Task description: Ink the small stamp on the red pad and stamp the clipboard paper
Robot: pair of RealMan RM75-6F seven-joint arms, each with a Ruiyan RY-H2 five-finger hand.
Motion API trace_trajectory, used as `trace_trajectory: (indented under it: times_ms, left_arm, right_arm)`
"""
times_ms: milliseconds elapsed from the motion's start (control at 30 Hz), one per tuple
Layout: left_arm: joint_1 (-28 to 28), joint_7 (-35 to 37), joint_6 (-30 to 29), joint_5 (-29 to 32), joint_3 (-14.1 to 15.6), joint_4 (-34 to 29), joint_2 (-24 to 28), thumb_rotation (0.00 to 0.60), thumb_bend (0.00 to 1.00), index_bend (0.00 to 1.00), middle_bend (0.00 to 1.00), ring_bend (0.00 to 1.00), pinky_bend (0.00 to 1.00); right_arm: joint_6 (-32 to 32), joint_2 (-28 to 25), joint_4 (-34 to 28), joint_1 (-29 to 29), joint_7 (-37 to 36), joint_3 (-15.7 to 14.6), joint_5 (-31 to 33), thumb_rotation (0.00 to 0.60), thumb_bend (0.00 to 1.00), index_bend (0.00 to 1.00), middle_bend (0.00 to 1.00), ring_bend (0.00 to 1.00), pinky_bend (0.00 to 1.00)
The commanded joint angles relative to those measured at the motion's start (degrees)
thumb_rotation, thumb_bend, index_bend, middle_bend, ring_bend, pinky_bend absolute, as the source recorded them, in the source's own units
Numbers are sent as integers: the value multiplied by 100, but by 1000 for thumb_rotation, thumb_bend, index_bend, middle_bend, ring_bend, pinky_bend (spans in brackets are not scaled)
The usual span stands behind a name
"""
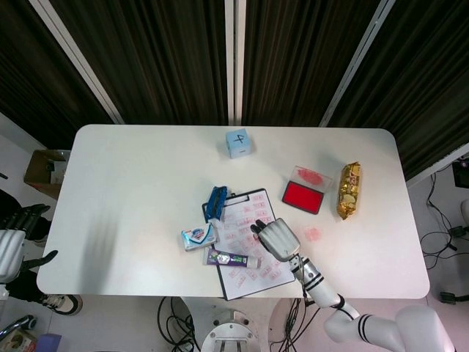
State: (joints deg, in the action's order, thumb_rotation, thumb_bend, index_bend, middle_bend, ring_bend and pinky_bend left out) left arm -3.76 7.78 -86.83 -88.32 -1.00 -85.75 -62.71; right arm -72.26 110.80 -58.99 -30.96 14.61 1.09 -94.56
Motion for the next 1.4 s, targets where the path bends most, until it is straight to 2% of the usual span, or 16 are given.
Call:
trace_trajectory:
  times_ms: [33,200,300,533,967,1267,1400]
  left_arm:
    - [-8,-23,4,-8,-2,-26,7,600,0,177,172,155,254]
    - [-31,-56,45,-9,0,-54,-7,600,0,177,171,155,254]
    - [-55,-81,71,-27,3,-68,-26,600,0,177,172,155,254]
    - [-94,-139,132,-46,18,-84,-74,600,0,177,171,155,254]
    - [-100,-194,148,-33,32,-121,-91,600,0,177,171,155,254]
    - [-86,-129,132,-32,42,-62,-101,600,0,177,171,155,254]
    - [-82,-110,121,-39,45,-45,-113,600,0,177,171,155,254]
  right_arm:
    - [-411,-199,-237,-14,-391,202,-121,600,525,1000,892,835,1000]
    - [-870,-606,-547,140,-680,324,-130,600,525,1000,892,835,1000]
    - [-845,-897,-618,265,-606,308,-1,600,525,1000,892,835,1000]
    - [-440,-1295,-311,558,-536,-14,276,600,525,1000,892,835,1000]
    - [-309,-965,535,721,-674,-240,214,600,519,1000,883,835,1000]
    - [-232,-806,808,769,-726,-280,209,600,492,997,856,835,1000]
    - [-185,-773,898,784,-751,-314,194,600,476,966,829,835,1000]
